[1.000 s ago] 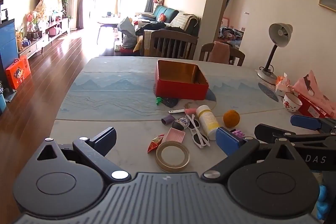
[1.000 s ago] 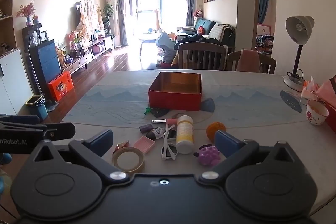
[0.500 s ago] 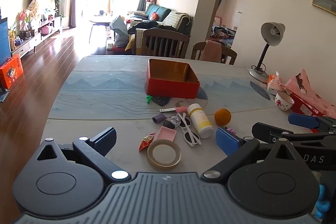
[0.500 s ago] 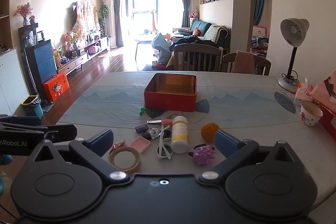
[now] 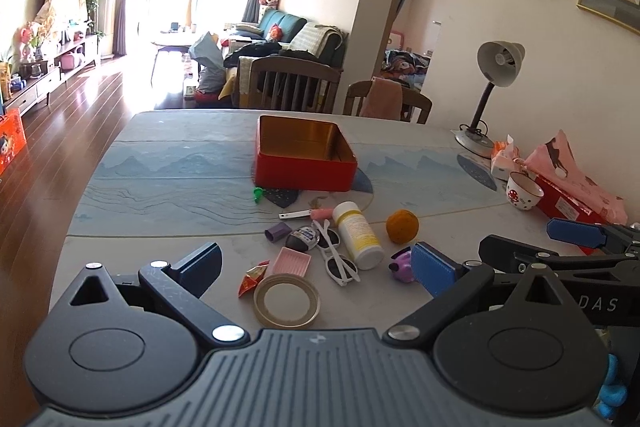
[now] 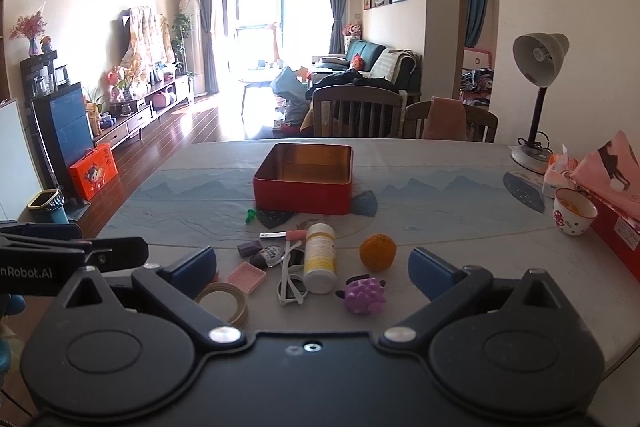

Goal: Organize rigid objects
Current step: 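Move both tools toward the scattered items on the table, then grasp the tape roll with the left gripper while the right gripper grasps the purple squishy toy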

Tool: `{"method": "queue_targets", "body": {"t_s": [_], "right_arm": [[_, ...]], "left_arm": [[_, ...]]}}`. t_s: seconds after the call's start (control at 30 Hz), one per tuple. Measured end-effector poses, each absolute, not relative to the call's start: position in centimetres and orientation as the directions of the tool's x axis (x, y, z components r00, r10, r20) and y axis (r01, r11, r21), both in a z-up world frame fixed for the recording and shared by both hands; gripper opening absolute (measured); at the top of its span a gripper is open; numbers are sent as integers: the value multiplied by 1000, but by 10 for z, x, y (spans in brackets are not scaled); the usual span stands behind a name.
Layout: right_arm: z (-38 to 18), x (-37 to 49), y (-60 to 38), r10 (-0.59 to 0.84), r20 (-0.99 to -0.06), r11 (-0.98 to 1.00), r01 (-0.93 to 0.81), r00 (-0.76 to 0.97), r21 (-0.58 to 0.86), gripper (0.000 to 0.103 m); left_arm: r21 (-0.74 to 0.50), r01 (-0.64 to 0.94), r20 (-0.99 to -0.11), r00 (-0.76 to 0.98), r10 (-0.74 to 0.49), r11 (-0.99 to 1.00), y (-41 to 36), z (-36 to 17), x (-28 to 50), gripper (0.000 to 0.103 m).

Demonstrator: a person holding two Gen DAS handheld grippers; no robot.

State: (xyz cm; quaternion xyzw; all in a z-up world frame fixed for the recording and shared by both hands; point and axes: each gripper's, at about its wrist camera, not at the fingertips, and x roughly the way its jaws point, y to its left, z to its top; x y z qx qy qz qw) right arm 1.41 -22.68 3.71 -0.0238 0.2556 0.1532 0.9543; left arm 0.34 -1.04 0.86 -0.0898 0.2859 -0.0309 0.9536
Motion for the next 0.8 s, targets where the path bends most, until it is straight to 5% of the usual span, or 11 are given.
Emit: {"method": "queue_targets", "body": {"t_s": [0.8], "right_arm": [[13,49,-246,281,-539,956,-281,794,84,96]], "left_arm": [[-187,51,-600,785,-155,981,-28,-13,47,102]]}}
